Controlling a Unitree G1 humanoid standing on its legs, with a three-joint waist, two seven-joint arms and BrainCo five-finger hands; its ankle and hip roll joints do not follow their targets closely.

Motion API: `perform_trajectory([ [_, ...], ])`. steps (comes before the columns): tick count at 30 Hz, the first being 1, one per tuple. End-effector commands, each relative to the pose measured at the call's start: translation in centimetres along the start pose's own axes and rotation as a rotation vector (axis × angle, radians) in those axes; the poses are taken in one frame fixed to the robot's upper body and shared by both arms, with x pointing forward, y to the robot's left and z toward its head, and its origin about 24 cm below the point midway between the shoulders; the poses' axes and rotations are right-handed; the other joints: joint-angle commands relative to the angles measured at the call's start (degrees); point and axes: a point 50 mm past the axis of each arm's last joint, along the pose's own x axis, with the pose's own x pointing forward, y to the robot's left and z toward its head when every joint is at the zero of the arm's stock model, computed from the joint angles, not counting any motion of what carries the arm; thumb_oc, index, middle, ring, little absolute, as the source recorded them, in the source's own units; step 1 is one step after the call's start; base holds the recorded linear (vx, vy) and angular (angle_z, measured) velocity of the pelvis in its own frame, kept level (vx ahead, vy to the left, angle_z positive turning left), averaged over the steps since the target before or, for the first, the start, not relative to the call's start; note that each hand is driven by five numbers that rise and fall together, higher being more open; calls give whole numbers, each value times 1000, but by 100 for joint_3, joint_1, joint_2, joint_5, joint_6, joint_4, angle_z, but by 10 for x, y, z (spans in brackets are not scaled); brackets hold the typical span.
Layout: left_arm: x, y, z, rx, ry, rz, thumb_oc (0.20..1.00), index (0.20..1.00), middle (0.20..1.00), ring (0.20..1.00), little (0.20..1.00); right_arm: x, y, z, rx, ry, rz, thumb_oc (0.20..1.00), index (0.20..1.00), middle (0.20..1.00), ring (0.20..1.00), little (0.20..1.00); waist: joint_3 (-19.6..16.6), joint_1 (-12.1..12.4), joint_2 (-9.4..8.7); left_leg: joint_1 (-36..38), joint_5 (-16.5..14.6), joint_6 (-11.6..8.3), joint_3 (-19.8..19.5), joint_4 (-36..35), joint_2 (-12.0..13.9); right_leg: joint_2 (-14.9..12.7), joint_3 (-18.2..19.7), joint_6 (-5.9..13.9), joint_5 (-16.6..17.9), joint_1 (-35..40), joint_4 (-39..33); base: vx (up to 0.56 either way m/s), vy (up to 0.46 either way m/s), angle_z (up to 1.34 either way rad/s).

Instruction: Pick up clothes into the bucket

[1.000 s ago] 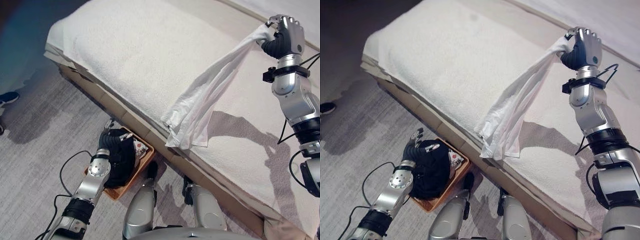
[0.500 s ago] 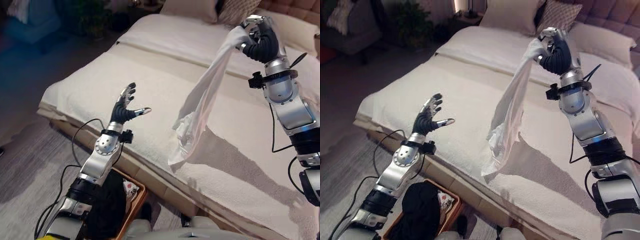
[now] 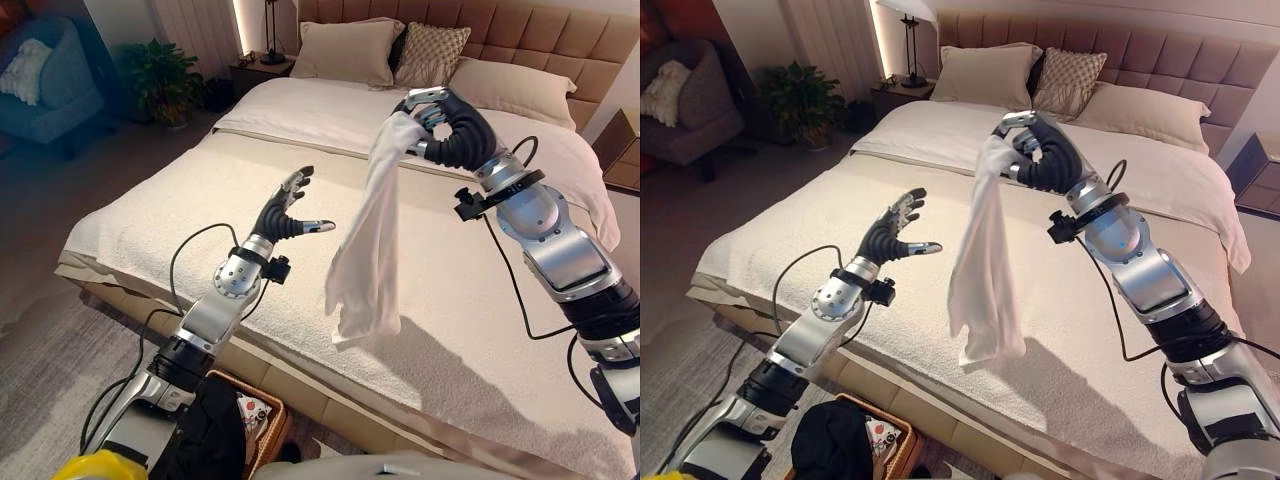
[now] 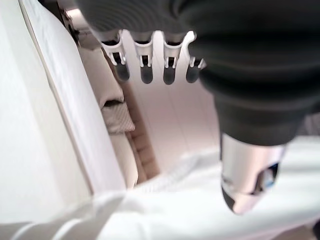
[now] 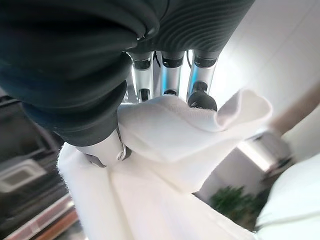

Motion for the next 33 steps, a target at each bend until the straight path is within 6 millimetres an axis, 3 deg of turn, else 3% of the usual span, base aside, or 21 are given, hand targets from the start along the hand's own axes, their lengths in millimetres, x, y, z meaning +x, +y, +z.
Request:
perform_trajectory([
  [1,11,2,1,65,-12,-20,1000,1000,1000,1000,1000,12,-2,32,75,-178,-3,200,200,200,200,200,-403,-45,-321,-16,-403,171,98,247,-273,-298,-72,308,133,-72,161,7,11,-10],
  [8,11,-25,17,-117,-44,-268,1000,1000,1000,1000,1000,14,8,44,119,-230,82,200,200,200,200,200,-431,-92,-255,46,-425,186,113,243,-295,-324,-52,328,144,-10,160,5,2,0],
  [14,3,-50,15,-325,48,-516,1000,1000,1000,1000,1000,21,18,47,135,-239,140,200,200,200,200,200,-441,-134,-178,138,-485,189,82,239,-311,-332,-69,348,82,84,164,18,8,2],
  [17,-1,-53,14,-343,101,-609,1000,1000,1000,1000,1000,23,20,48,134,-245,161,200,200,200,200,200,-446,-149,-152,164,-486,187,61,228,-315,-342,-83,358,73,112,164,0,0,0],
  [18,-3,-54,13,-331,113,-628,925,925,925,925,925,23,21,48,134,-246,166,200,200,200,200,200,-450,-145,-146,163,-485,186,54,229,-312,-347,-93,362,72,116,166,0,0,0],
  [19,-4,-51,10,-325,126,-626,310,310,310,310,310,24,21,48,129,-249,165,200,200,200,200,200,-447,-142,-146,168,-483,185,43,227,-315,-350,-100,366,68,122,166,0,0,0],
  [20,-4,-49,10,-298,126,-627,200,200,200,200,200,24,20,48,125,-247,163,200,200,200,200,200,-445,-143,-141,171,-479,184,39,226,-316,-352,-116,368,66,123,172,0,0,0],
  [33,-8,-37,-17,-304,175,-477,200,200,200,200,200,22,8,26,71,-160,21,200,200,200,200,200,-490,-31,-173,250,-505,202,-54,225,-316,-382,-189,358,-3,251,179,1,1,1],
])
